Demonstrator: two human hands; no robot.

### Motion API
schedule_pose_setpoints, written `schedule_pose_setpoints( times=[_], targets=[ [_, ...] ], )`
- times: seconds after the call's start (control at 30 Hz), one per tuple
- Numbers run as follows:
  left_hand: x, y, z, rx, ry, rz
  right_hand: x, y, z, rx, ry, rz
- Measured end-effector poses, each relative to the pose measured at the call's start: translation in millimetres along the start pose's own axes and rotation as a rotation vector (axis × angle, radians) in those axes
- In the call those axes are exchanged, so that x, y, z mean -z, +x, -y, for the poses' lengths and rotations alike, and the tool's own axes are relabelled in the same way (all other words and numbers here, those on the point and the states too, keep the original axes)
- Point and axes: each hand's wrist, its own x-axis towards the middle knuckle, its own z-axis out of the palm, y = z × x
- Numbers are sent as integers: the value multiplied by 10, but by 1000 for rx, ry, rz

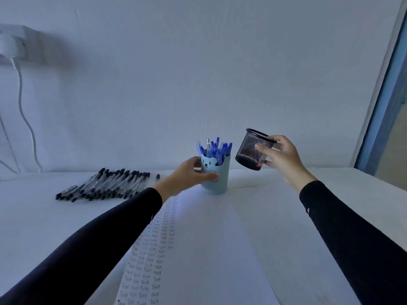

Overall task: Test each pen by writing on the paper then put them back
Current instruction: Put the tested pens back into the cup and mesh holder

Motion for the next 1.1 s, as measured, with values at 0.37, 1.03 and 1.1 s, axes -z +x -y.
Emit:
schedule_pose_setpoints(
  times=[0.37,1.03,1.1],
  targets=[
    [594,-532,-151,-88,91,-145,-155,-240,844,241,223,-9],
    [1887,-1831,574,-13,215,-178,-1541,-1137,328,166,-280,857],
    [2036,-1796,647,-25,246,-332,-1463,-1109,280,115,-279,859]
  ],
)
